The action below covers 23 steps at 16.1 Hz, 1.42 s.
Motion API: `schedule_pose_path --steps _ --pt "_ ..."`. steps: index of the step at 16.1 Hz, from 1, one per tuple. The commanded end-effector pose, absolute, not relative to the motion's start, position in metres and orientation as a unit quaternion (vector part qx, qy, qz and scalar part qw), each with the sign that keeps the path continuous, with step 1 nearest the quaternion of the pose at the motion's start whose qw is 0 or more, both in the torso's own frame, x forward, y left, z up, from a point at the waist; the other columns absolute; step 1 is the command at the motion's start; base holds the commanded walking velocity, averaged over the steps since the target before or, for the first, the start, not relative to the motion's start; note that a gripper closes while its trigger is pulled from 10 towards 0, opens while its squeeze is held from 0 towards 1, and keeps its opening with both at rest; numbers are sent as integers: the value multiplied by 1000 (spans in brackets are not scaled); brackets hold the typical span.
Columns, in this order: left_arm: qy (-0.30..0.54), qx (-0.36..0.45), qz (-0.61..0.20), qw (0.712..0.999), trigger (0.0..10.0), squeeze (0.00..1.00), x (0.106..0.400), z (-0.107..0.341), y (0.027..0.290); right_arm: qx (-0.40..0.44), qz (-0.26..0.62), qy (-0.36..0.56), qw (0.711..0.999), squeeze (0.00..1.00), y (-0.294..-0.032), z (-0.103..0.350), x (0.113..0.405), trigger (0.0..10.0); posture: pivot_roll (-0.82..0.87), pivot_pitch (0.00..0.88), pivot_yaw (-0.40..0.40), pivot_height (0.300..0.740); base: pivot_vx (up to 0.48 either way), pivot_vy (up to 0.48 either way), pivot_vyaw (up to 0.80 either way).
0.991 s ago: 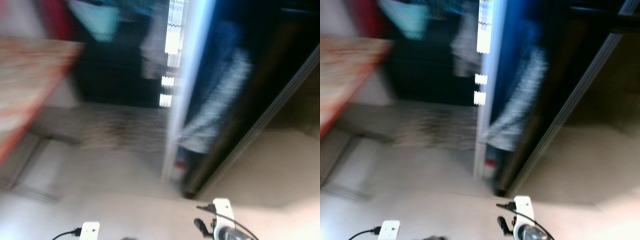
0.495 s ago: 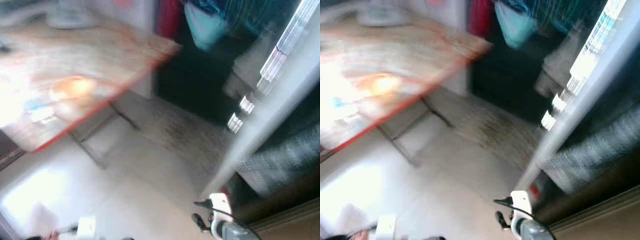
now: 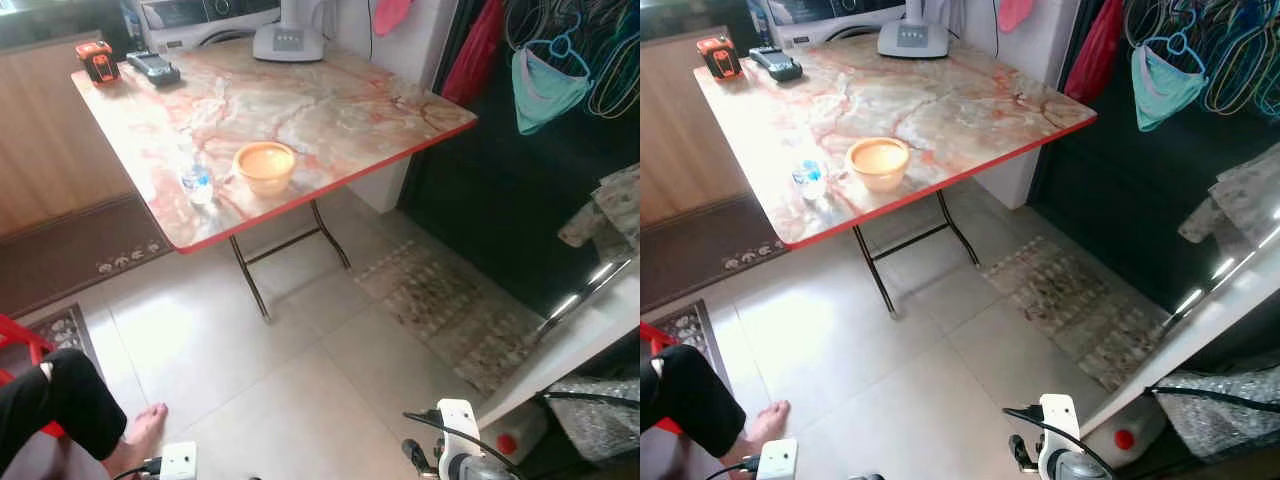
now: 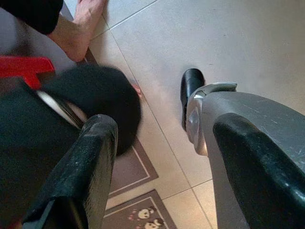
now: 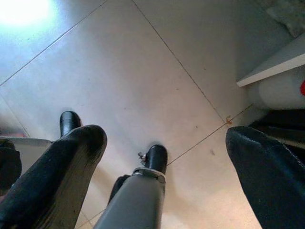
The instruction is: Restocking fridge
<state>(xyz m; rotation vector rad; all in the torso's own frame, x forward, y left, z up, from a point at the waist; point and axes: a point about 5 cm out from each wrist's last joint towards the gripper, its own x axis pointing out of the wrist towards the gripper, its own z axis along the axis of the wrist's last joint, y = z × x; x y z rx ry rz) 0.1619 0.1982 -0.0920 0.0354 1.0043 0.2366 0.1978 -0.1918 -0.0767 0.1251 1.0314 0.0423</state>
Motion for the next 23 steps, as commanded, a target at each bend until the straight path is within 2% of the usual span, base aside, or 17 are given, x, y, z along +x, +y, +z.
schedule_pose_path --steps 1,6,12,17,20,21,22,23 --pt "490 19 106 865 10000 0 156 -95 196 68 3 497 865 0 -194 -78 195 10000 -26 79 -32 740 0 0 0" --pt "477 26 110 872 10000 0 151 -95 199 70 -9 511 857 0 -193 -83 187 10000 0 63 -34 740 105 0 0" --pt "481 32 106 870 10000 0 148 -96 201 72 1 508 858 0 -191 -84 184 10000 -7 74 -29 740 351 0 800" --pt "480 38 106 870 10000 0 147 -96 204 94 -16 506 857 0 -188 -85 182 10000 5 97 -12 740 388 0 0" --pt "396 81 112 908 10000 0 157 -85 207 97 -13 505 858 0 -187 -85 182 10000 27 100 -8 740 0 0 0" --pt "379 101 121 912 10000 0 159 -83 209 97 -12 505 858 0 -187 -85 182 10000 33 103 -1 740 0 0 0" --pt "183 85 154 967 10000 0 212 -30 231 99 -11 503 859 0 -185 -86 182 10000 28 103 8 740 0 0 0" --pt "87 116 173 974 10000 0 235 8 236 100 -11 502 859 0 -185 -86 181 10000 25 104 13 740 0 0 0"
